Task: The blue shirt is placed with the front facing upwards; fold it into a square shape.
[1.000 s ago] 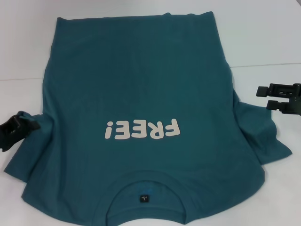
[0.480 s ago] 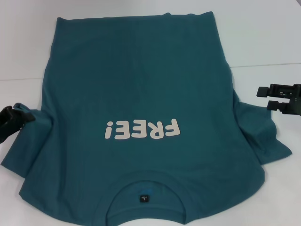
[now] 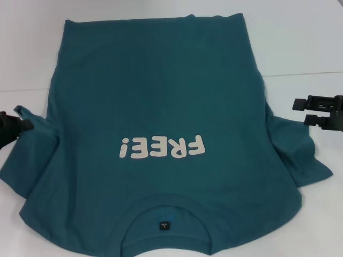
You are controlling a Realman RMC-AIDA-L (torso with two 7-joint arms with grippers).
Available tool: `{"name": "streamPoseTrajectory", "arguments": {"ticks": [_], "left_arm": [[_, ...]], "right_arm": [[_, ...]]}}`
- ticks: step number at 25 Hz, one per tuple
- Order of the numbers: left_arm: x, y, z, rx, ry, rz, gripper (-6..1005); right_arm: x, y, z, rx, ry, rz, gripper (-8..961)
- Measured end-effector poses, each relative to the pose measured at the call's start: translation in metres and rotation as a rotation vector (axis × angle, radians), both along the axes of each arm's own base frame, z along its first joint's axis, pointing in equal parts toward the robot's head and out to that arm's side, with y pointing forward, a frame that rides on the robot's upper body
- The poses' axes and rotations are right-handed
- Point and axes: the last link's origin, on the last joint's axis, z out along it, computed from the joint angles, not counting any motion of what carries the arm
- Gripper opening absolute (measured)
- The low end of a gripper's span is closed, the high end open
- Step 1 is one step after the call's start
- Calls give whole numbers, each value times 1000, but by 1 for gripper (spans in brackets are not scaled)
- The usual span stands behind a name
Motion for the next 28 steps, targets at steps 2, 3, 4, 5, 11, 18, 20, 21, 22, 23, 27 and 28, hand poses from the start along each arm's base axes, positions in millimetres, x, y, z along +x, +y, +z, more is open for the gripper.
{"name": "streamPoseTrajectory", "arguments": {"ticks": [2, 3, 4, 5, 11, 18, 20, 21, 22, 23, 27, 28], "left_arm": [[1, 1, 4, 4, 1, -3, 38], [2, 2, 8, 7, 3, -3, 39], [3, 3, 9, 7, 5, -4, 40], [4, 5, 12, 8, 8, -6, 41], [11, 14, 19, 4, 24, -19, 47], [16, 17, 16, -27, 34, -28, 54], [17, 15, 14, -33, 27, -30, 56], [19, 13, 9, -47, 10, -36, 57], [20, 13, 7, -51, 7, -38, 58], [20, 12, 5, -54, 0, -38, 59], [23, 10, -7, -45, -36, -28, 63], [23, 10, -10, -40, -42, -24, 63]], "right_arm": [[0, 0, 0, 0, 0, 0, 797], [0, 0, 0, 0, 0, 0, 797], [0, 0, 0, -1, 1, 0, 797], [0, 0, -1, -1, 1, 0, 797], [0, 0, -1, -2, 2, 1, 798], [0, 0, -2, -4, 2, 1, 798], [0, 0, -2, -4, 2, 1, 798], [0, 0, -2, -4, 2, 1, 798], [0, 0, -2, -4, 3, 0, 798], [0, 0, -2, -4, 3, 0, 798], [0, 0, -3, -4, 2, -1, 798], [0, -1, -3, -5, 2, -2, 798]]}}
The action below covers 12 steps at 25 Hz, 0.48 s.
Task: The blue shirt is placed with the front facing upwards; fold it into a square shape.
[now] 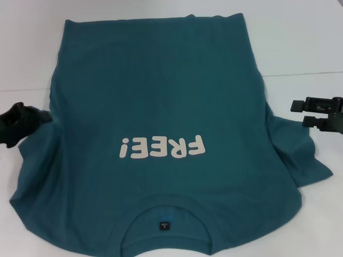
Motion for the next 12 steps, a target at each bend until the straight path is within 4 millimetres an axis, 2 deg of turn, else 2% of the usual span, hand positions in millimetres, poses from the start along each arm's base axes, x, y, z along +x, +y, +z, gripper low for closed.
{"name": "streamPoseTrajectory", "arguments": {"ticks": [9, 12], "left_arm": [[4, 5, -29, 30, -3, 50, 72], [6, 6, -30, 30, 2, 48, 75]], "right_arm": [[0, 0, -2, -1, 1, -2, 798], [0, 0, -2, -1, 1, -2, 798]]}}
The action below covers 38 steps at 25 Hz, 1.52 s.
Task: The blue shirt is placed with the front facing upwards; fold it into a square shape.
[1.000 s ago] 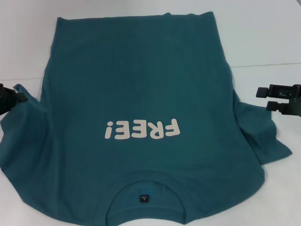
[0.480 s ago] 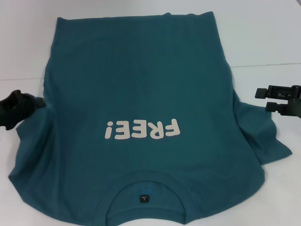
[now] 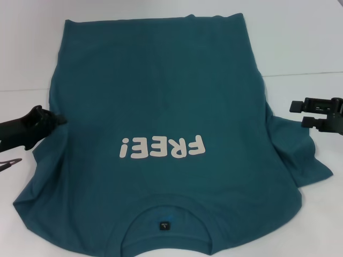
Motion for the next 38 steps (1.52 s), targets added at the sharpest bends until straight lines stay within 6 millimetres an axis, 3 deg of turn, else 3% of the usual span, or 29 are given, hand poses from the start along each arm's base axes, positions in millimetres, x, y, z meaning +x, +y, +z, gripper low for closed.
{"name": "streamPoseTrajectory", "arguments": {"ticks": [15, 30, 38], "left_arm": [[11, 8, -13, -34, 8, -56, 90], [22, 6, -14, -91, 36, -144, 751], [-2, -12, 12, -37, 43, -122, 803]], "right_arm": [[0, 0, -1, -1, -4, 0, 797], [0, 1, 0, 5, -8, 6, 797], [0, 0, 1, -1, -13, 10, 797]]}}
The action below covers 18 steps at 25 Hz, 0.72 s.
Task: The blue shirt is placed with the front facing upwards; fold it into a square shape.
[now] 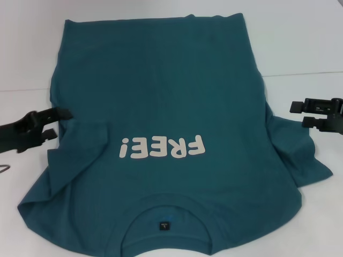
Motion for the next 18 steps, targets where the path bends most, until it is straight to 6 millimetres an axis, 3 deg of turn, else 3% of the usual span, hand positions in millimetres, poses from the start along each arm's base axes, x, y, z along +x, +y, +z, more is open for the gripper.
{"name": "streamPoseTrajectory", "arguments": {"ticks": [6, 18], "left_arm": [[-21, -13, 1, -13, 52, 45, 822], [-28, -11, -6, -22, 136, 60, 820]], "right_arm": [[0, 0, 1, -2, 0, -1, 798], [2, -1, 2, 4, -1, -7, 798]]}}
